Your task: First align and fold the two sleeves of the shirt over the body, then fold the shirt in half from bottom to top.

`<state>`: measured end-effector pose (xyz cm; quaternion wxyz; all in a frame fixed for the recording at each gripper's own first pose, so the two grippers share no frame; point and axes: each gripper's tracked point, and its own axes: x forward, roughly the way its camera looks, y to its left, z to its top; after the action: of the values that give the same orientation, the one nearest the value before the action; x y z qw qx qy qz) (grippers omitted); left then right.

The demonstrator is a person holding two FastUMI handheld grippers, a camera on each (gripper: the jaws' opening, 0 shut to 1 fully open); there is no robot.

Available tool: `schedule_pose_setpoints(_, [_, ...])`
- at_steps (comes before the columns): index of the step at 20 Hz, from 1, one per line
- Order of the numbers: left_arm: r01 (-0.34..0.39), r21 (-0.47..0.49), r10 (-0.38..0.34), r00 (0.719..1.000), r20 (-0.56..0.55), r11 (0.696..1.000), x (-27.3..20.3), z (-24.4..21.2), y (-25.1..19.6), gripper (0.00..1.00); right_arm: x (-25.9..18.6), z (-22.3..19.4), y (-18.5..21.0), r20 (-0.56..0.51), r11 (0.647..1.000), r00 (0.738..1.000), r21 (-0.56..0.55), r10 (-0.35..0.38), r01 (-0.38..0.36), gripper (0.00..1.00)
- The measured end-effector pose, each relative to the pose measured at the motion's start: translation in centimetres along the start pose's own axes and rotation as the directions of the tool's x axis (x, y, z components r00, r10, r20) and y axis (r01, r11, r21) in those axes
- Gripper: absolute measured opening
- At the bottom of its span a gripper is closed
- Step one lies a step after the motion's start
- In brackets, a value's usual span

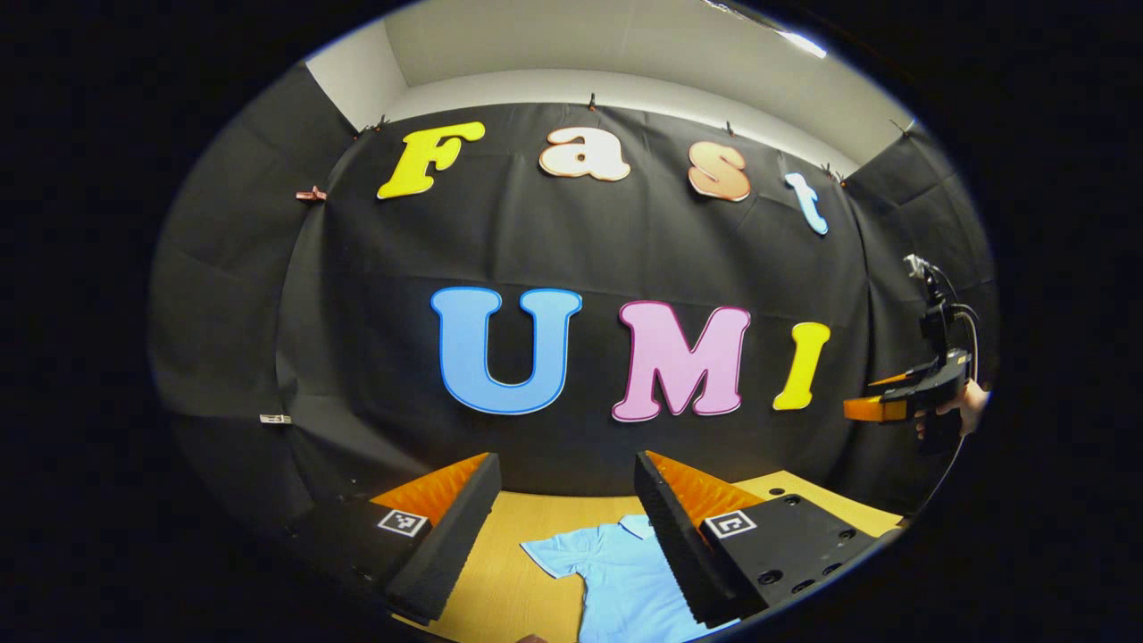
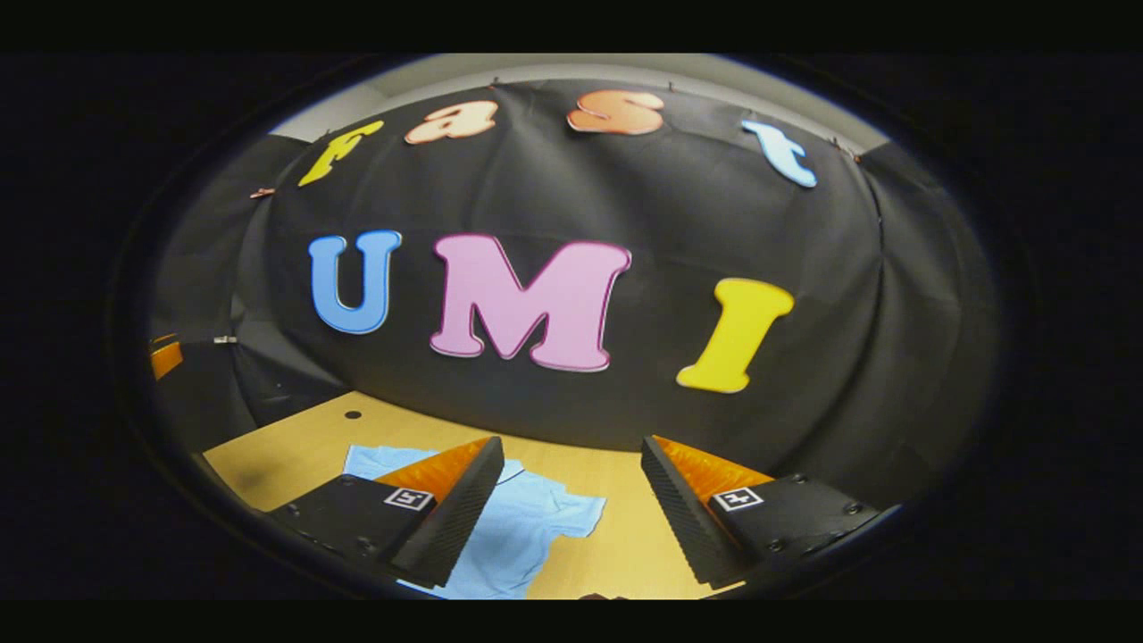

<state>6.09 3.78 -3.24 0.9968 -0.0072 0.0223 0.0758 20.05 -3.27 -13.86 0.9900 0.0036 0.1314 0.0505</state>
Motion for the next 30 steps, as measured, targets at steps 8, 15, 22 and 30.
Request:
schedule_pose_setpoints(8, [-0.117, 0.027, 0.119, 0.986, -0.113, 0.993, 6.4, -3.0, -2.4, 0.97, 17.6, -17.3, -3.8, -0.304, 0.99, 0.948, 0.125, 0.095, -0.059, 0.97])
schedule_pose_setpoints(15, [-0.21, 0.082, 0.223, 0.952, -0.208, 0.974, 8.4, -5.8, -1.6, 0.97, 23.3, -29.9, -5.2, -0.525, 0.979, 0.844, 0.204, 0.106, 0.004, 1.0])
schedule_pose_setpoints(22, [-0.178, 0.105, 0.198, 0.955, -0.22, 0.978, 9.9, -6.5, -3.0, 0.97, 23.5, -34.0, -6.9, -0.615, 0.978, 0.786, 0.191, 0.053, 0.084, 0.78])
schedule_pose_setpoints(30, [-0.192, 0.109, 0.211, 0.955, -0.208, 0.975, 8.8, -6.1, -2.6, 0.97, 23.2, -34.0, -5.9, -0.617, 0.973, 0.784, 0.215, 0.068, 0.085, 0.16])
